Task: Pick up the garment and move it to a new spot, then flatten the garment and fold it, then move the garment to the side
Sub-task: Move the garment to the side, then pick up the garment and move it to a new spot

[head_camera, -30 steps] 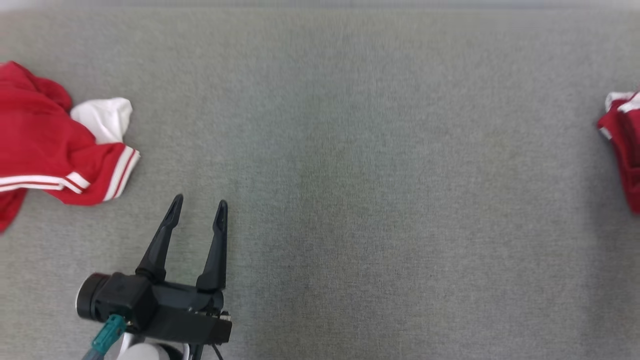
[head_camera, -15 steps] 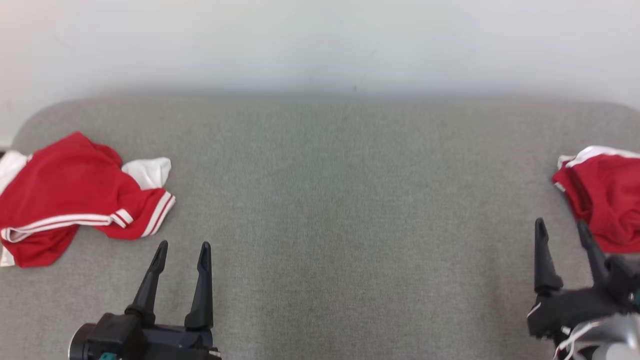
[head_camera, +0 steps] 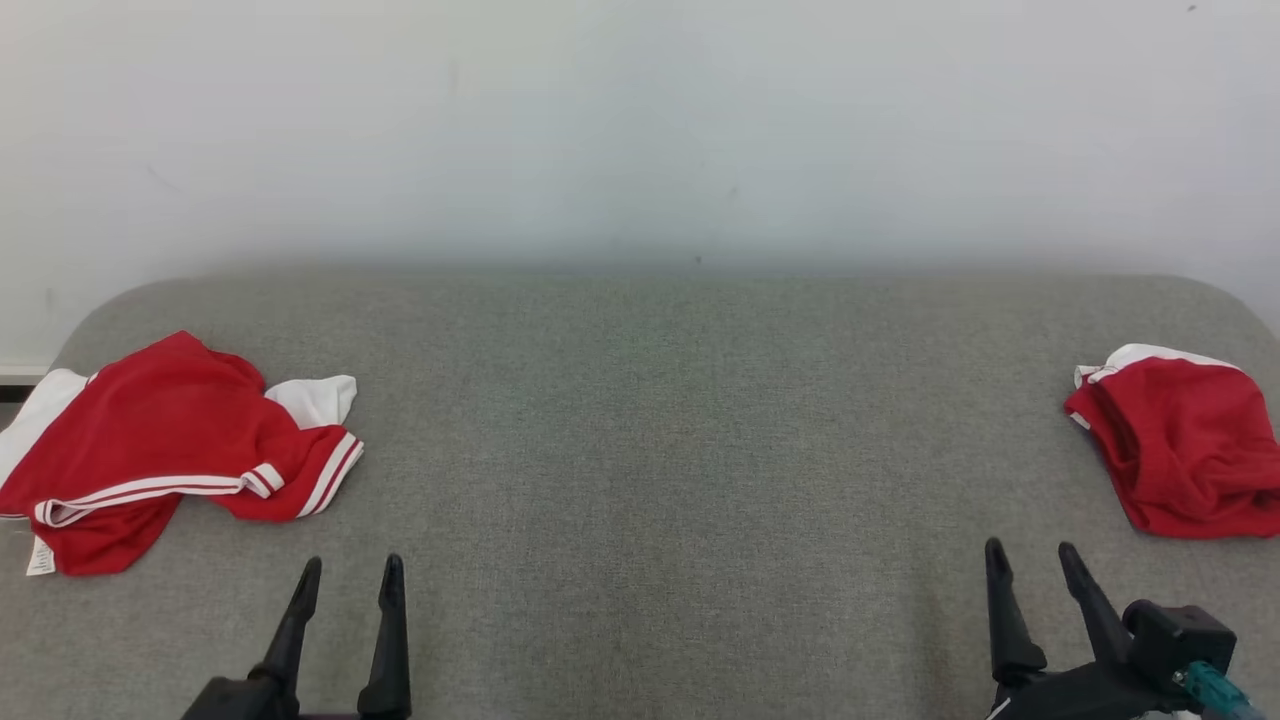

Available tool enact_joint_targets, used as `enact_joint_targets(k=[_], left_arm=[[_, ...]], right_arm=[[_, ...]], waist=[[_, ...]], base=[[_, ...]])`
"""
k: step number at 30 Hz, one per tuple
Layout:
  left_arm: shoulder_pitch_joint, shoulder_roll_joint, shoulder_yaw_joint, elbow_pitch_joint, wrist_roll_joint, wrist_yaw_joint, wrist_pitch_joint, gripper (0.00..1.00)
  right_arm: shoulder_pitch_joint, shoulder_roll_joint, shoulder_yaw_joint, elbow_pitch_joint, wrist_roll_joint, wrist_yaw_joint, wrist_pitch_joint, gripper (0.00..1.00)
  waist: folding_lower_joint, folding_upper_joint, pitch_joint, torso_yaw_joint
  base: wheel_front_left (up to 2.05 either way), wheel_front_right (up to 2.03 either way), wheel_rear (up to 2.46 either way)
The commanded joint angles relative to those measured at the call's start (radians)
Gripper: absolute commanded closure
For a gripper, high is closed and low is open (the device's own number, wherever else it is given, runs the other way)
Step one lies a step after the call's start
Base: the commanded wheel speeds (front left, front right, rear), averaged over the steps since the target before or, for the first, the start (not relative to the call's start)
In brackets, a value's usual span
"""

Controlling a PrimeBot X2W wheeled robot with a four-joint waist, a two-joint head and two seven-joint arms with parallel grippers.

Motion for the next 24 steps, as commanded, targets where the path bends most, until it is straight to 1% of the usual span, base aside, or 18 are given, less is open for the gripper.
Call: enact_joint_targets(k=[1,4,9,24], left_arm=[[0.020,-0.005,0.004,0.014,0.009,0.001,-0.004,0.00],[0.021,-0.007,0.011,0.041,0.011,0.001,-0.004,0.00],[0.021,-0.011,0.011,0.054,0.012,0.000,-0.004,0.00],[0.015,-0.015,0.012,0.064,0.020,-0.001,-0.004,0.00]], right_arm=[[0.014,-0.001,0.006,0.012,0.004,-0.002,-0.002,0.00],[0.000,0.000,0.030,0.039,0.010,-0.002,0.002,0.00],[-0.013,0.000,0.038,0.059,0.007,-0.002,0.004,0.00],[-0.023,0.000,0.041,0.070,0.009,-0.002,0.007,0.00]], waist=[[0.0002,0.0002,0.000,-0.003],[0.0002,0.0002,0.003,-0.005],[0.0002,0.0002,0.006,0.003],[0.0002,0.0002,0.006,0.016]], base=[[0.00,0.00,0.00],[0.00,0.00,0.00],[0.00,0.00,0.00],[0.00,0.00,0.00]])
